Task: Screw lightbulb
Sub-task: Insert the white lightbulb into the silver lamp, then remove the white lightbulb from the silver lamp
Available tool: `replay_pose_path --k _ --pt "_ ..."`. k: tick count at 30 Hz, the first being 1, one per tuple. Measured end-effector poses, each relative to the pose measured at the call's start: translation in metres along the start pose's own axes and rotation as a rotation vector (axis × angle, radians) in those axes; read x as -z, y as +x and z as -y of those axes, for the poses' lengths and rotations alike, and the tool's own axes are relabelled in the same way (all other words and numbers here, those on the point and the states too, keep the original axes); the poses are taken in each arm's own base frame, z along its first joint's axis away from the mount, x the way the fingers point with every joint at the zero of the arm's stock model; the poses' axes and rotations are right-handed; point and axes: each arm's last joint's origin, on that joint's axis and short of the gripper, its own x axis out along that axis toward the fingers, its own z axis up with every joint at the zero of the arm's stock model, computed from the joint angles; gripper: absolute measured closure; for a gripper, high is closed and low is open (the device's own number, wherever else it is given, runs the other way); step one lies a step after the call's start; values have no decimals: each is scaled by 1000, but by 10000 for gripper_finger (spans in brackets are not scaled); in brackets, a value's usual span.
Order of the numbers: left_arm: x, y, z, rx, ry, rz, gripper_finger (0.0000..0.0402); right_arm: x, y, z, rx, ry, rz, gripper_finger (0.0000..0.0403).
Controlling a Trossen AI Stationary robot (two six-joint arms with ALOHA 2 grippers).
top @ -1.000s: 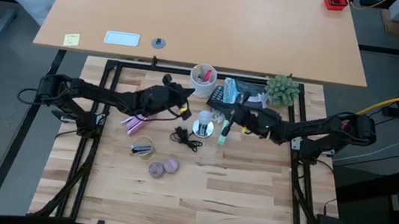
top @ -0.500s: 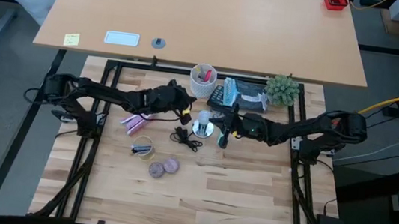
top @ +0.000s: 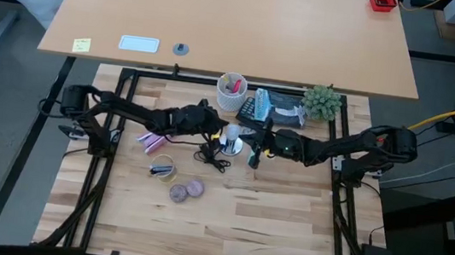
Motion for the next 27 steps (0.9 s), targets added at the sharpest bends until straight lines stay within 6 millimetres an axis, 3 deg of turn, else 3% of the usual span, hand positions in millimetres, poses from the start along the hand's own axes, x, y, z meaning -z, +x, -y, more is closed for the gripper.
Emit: replay_pose_path --k 14,27 --pt "2 -8 23 36 9 -10 402 1 0 2 70 -1 -8 400" --pt "4 -11 33 40 11 -26 402 1 -1 2 89 28 -13 400"
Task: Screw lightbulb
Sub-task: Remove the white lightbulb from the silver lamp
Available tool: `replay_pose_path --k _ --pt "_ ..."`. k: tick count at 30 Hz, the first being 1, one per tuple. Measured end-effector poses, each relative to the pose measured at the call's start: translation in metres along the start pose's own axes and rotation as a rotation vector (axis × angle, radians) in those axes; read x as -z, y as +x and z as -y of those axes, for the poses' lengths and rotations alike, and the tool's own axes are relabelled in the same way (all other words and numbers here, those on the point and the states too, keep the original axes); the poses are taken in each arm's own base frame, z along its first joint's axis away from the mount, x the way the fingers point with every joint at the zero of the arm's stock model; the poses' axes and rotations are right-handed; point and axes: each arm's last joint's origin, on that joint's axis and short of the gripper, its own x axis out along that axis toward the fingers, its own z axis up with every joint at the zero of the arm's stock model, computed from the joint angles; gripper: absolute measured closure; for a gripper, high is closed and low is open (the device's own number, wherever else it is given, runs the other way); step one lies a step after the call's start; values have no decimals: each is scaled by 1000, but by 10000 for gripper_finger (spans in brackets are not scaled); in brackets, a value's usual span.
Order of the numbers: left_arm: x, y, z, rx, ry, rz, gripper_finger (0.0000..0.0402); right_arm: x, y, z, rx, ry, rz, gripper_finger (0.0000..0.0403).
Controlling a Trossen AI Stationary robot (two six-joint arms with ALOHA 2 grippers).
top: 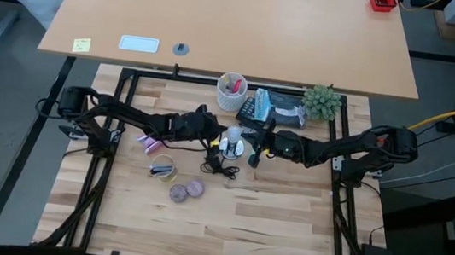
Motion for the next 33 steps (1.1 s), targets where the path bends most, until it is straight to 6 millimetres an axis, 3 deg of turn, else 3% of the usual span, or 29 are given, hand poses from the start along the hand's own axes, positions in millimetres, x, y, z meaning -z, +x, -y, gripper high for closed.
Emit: replay_pose_path --k 7,20,25,33 --pt "0 -3 12 99 11 -5 402 2 1 4 82 17 -23 400" --pt "2 -8 25 88 79 7 401 1 1 3 87 -14 -20 400" --pt "-3 -11 23 49 76 29 401 -13 -5 5 93 -94 68 400" --pt "-18 -21 15 -39 92 93 402 -40 -32 12 78 -92 148 400"
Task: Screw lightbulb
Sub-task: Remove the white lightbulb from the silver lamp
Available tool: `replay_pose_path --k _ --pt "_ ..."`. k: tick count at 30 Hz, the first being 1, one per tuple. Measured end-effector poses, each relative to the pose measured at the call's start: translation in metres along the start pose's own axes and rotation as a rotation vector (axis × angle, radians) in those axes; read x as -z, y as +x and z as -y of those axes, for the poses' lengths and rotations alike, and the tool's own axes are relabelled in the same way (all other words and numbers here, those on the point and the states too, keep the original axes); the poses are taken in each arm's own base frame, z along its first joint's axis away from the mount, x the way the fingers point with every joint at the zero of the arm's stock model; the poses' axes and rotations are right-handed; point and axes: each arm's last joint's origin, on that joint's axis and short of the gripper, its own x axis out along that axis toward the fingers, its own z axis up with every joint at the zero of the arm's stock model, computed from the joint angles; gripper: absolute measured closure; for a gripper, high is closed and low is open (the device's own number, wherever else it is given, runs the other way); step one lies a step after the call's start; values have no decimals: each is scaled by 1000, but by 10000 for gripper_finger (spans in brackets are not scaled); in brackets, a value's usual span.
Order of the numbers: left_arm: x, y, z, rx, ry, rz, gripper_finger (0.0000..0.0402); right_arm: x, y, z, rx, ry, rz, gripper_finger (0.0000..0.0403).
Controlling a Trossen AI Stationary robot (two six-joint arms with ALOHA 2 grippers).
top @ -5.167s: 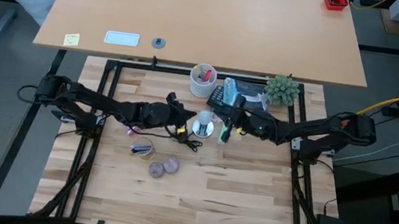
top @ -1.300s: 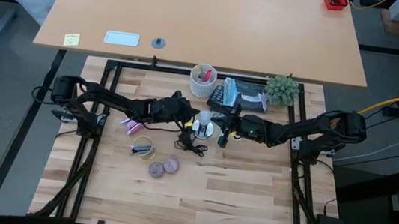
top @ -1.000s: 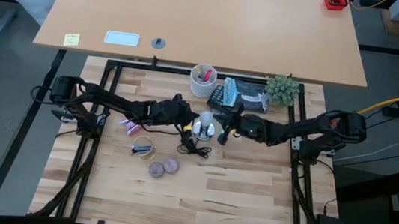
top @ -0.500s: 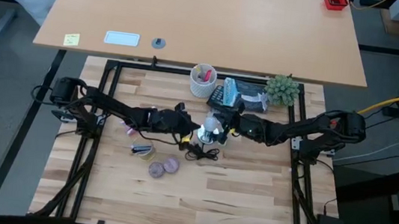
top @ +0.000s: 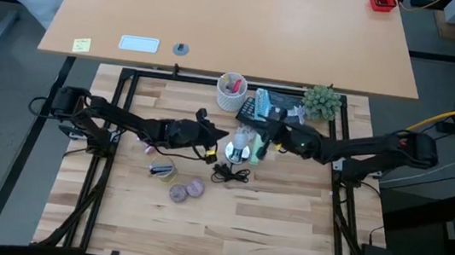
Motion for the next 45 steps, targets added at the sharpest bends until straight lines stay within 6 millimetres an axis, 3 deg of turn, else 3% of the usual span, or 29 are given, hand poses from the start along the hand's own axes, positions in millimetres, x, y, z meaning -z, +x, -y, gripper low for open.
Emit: replay_pose_path --k 7,10,20,45 --pt "-2 8 -17 -54 -47 26 401 -1 -15 -4 -313 142 -82 400" --pt "2 13 -23 -56 -95 20 401 5 -14 -7 -366 183 -139 400" --pt "20 33 -17 29 -125 18 401 31 0 -15 -339 173 -273 400" --pt "20 16 25 162 -54 -4 401 39 5 -9 -57 184 -305 400"
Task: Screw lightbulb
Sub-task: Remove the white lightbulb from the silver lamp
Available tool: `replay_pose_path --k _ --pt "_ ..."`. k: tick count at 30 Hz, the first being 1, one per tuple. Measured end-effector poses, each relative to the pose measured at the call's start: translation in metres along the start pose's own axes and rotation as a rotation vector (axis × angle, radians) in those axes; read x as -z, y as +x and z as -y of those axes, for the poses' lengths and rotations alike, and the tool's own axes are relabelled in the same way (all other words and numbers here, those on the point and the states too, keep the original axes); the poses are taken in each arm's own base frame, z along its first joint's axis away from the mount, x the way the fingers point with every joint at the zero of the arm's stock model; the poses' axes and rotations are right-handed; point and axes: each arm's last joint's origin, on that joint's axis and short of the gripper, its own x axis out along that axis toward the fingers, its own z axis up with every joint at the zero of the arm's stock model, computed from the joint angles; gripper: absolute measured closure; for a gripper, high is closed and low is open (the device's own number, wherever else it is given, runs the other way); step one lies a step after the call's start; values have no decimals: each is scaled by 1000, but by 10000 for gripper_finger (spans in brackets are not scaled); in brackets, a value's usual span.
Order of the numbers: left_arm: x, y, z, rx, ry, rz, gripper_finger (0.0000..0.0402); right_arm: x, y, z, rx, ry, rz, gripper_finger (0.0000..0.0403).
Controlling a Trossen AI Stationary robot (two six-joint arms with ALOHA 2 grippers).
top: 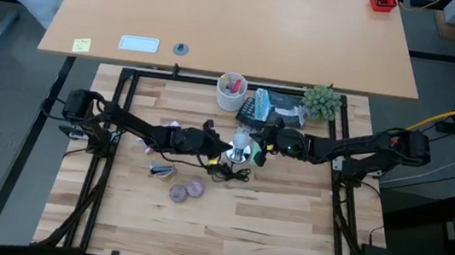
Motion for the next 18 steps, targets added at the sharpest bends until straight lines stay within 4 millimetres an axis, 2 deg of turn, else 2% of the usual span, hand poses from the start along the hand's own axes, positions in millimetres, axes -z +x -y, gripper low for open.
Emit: replay_pose_path --k 6,11,18 --pt "-4 -1 2 2 15 38 401 -2 0 1 30 -21 23 400" --pt "-15 -1 0 -20 62 147 401 -12 -3 0 26 -101 110 400" --pt "-25 -3 -6 -157 123 234 401 -29 -26 3 -36 -105 183 400"
